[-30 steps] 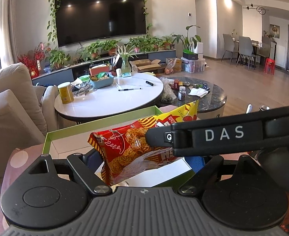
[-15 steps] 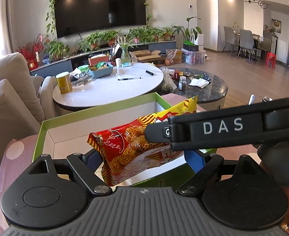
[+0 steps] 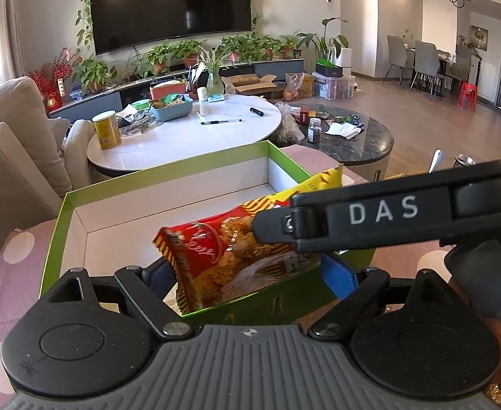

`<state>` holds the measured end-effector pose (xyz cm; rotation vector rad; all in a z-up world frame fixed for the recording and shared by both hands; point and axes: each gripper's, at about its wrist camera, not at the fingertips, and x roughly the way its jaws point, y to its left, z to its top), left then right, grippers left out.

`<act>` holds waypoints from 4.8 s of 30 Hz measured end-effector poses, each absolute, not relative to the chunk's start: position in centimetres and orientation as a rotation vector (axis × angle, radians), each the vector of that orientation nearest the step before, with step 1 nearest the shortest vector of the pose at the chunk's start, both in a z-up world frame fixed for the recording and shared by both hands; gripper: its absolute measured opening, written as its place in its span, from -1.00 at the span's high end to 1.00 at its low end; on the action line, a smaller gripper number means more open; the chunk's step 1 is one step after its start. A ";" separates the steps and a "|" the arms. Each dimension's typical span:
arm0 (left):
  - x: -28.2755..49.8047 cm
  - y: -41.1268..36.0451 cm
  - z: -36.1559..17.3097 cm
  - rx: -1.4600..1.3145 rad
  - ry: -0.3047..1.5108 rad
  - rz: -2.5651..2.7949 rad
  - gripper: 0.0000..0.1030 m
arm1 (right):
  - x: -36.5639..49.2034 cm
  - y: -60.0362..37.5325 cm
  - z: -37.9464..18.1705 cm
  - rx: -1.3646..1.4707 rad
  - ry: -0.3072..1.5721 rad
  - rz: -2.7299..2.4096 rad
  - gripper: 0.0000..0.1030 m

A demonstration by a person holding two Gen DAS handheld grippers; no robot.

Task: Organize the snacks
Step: 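Lift the chip bag over the box and drop it inside, then move the right tool back to the pile and grasp the red biscuit bag, then carry the red biscuit bag into the green box and release it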

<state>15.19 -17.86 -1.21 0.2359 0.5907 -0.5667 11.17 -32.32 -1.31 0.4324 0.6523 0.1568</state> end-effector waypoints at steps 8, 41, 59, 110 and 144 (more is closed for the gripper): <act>14.8 -17.3 -1.0 0.236 0.596 -0.559 -0.69 | 10.3 -32.9 -1.0 0.441 0.626 0.142 -0.34; 5.4 -10.8 -1.4 0.114 0.593 -0.472 -0.72 | -0.8 -32.8 -2.6 0.280 0.725 0.103 -0.34; 0.6 -8.4 -0.8 0.099 0.576 -0.425 -0.73 | -5.0 -32.0 -3.6 0.366 0.769 0.249 -0.35; -2.1 -15.3 -4.7 0.074 0.772 -0.772 -0.58 | -4.1 -30.4 -4.2 0.450 0.862 0.276 -0.17; 4.6 -11.3 2.0 0.066 0.553 -0.634 -0.55 | 3.8 -27.4 1.5 0.470 0.693 0.416 -0.17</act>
